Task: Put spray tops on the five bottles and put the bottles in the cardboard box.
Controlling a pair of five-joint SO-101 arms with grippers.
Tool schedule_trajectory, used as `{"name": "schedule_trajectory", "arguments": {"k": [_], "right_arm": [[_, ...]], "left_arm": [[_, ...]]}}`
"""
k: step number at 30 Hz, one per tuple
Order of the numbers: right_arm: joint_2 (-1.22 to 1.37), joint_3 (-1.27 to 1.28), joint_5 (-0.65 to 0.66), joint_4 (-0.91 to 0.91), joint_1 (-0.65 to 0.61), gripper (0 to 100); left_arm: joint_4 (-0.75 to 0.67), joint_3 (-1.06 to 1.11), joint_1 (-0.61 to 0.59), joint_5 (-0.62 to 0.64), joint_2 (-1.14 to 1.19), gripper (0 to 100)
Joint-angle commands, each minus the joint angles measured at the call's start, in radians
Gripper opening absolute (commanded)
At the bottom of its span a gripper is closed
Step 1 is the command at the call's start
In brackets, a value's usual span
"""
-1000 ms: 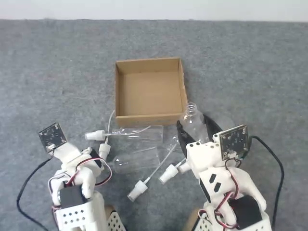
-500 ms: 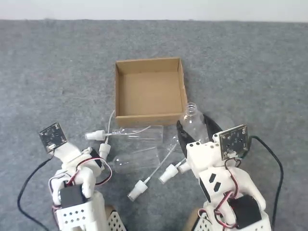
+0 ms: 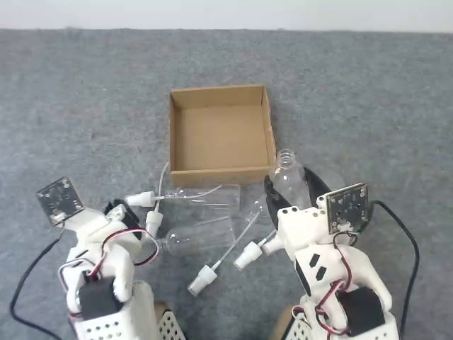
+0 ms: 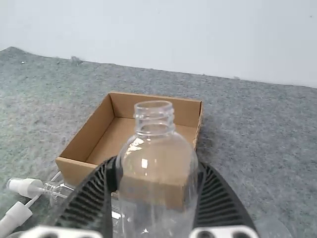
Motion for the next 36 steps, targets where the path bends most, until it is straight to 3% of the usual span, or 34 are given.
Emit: {"name": "schedule_trajectory", "arguments": {"k": [1,7,10,15,24,30,36], "right_arm": [[-0.018,-0.005,-0.017,-0.016,0.025,3.3],[-0.018,-0.005,-0.015,-0.002,0.025,3.3],[-0.018,-0.005,-0.014,-0.002,0.025,3.3],[-0.018,-0.005,-0.017,-0.002,0.101,3.3],[-0.018,-0.006,-0.017,-0.012,0.209,3.3],[-0.018,-0.006,-0.017,-0.013,0.219,3.3],[-0.018,-0.006,-0.017,-0.013,0.220,3.3]], "left_arm": [[0.000,-0.151,-0.002,-0.055,-0.018,4],[-0.028,-0.225,0.002,-0.483,-0.018,4],[-0.051,-0.231,0.002,-0.597,-0.018,4],[-0.064,-0.231,0.014,-0.611,-0.017,4],[0.069,-0.288,0.222,-0.700,0.002,5],[0.112,-0.423,0.244,-0.700,0.267,11],[0.203,-0.529,0.436,-0.698,0.500,18]]}}
